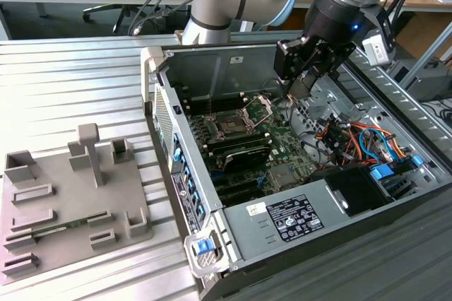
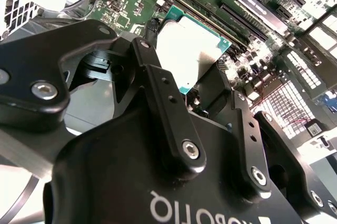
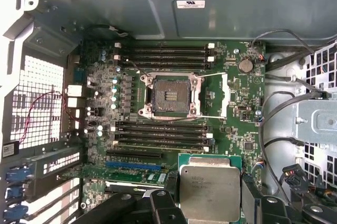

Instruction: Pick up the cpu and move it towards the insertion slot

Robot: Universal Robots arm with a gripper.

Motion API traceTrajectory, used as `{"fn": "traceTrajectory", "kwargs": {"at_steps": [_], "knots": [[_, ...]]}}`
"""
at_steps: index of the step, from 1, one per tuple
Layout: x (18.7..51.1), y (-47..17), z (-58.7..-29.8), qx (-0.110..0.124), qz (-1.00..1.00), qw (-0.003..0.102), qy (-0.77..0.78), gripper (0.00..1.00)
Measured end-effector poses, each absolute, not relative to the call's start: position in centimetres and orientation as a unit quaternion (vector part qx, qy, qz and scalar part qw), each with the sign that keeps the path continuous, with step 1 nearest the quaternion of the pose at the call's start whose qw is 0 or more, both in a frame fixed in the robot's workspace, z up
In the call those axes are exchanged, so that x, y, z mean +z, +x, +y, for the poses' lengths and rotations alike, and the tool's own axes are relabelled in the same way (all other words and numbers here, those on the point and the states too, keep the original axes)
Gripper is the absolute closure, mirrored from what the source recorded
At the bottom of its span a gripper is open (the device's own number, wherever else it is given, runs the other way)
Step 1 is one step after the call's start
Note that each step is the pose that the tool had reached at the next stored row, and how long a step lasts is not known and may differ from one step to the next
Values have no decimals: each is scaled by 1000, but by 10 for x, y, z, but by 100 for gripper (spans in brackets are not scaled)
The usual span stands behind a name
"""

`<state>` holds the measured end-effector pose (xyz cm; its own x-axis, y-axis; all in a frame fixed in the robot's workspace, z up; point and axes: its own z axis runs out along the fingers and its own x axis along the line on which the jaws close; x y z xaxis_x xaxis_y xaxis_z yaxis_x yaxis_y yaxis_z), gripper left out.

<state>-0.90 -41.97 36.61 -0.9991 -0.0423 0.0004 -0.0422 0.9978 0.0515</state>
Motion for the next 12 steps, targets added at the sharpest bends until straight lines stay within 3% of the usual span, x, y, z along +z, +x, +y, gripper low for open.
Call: {"fn": "traceTrajectory", "kwargs": {"at_steps": [12], "knots": [[364, -9, -416, -26, -999, 1, 21, 45]]}}
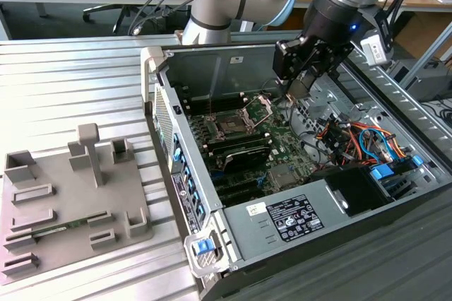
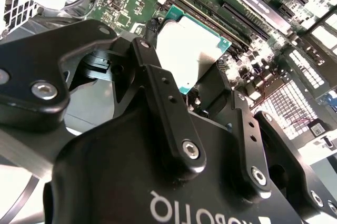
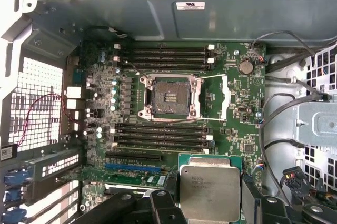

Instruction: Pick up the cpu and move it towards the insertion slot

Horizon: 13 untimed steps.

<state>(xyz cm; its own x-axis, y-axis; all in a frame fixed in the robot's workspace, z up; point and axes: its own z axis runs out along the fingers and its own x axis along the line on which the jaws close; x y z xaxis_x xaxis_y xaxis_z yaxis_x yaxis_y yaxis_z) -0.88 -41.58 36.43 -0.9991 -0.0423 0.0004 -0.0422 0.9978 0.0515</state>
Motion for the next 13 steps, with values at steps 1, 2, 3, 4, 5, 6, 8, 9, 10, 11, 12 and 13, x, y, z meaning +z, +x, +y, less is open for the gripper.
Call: {"fn": "traceTrajectory", "kwargs": {"at_steps": [1, 2, 3, 4, 5, 6, 8, 9, 10, 11, 12, 13], "knots": [[364, -9, -414, -26, -999, 1, 21, 45], [364, -9, -413, -26, -999, 1, 21, 45], [364, -9, -412, -26, -999, 1, 21, 45], [364, -9, -412, -26, -999, 1, 21, 45], [364, -9, -411, -26, -999, 1, 21, 45], [364, -9, -410, -26, -999, 1, 21, 45], [364, -9, -407, -26, -999, 1, 21, 45], [364, -9, -406, -26, -999, 1, 21, 45], [364, -9, -406, -26, -999, 1, 21, 45], [364, -9, -404, -26, -999, 1, 21, 45], [364, -9, -404, -26, -999, 1, 21, 45], [364, -9, -403, -26, -999, 1, 21, 45]]}}
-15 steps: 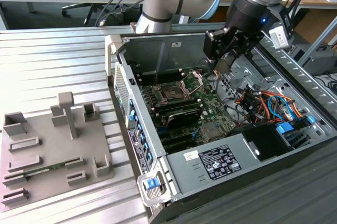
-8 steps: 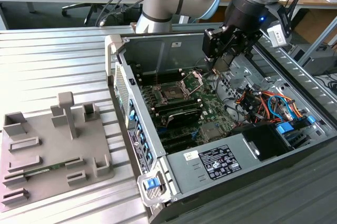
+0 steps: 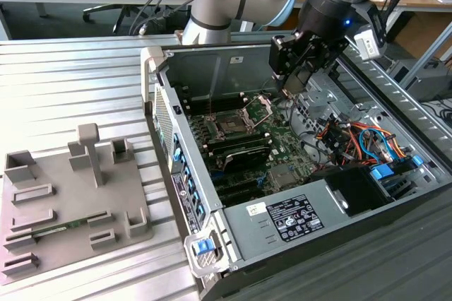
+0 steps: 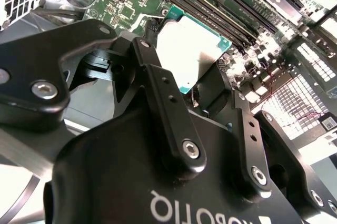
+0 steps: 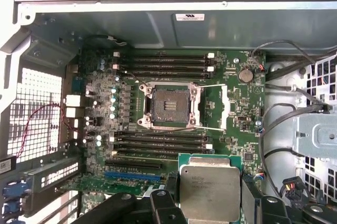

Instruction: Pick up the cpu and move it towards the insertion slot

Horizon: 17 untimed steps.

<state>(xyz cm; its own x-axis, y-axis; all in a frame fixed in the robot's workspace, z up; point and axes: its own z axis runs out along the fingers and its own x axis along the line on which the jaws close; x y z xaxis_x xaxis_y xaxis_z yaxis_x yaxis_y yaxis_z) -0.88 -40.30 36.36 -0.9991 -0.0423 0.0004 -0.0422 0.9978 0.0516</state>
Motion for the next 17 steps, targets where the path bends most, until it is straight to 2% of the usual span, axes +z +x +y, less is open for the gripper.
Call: {"fn": "traceTrajectory", "kwargs": {"at_steps": [17], "knots": [[363, -9, -391, -26, -999, 1, 21, 45]]}}
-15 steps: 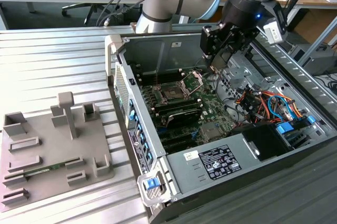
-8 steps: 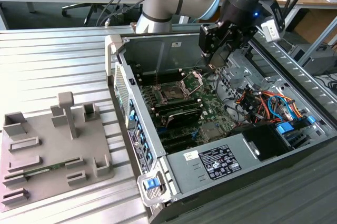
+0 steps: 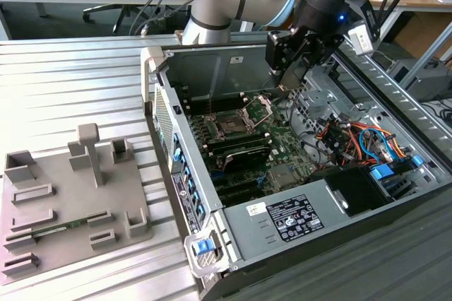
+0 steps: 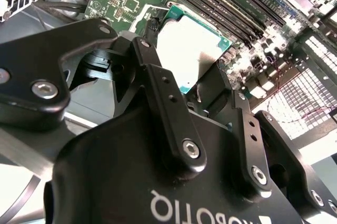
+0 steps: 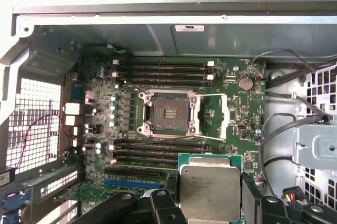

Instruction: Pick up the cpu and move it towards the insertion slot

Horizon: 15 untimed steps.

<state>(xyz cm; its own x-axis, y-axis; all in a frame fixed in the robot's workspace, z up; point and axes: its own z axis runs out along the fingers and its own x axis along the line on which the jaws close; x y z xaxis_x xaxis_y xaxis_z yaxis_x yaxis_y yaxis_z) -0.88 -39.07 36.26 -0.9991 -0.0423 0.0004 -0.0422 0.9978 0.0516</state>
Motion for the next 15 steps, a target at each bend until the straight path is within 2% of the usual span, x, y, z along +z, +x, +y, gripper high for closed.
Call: {"fn": "traceTrajectory", "kwargs": {"at_steps": [15], "knots": [[361, -9, -381, -26, -999, 1, 21, 45]]}}
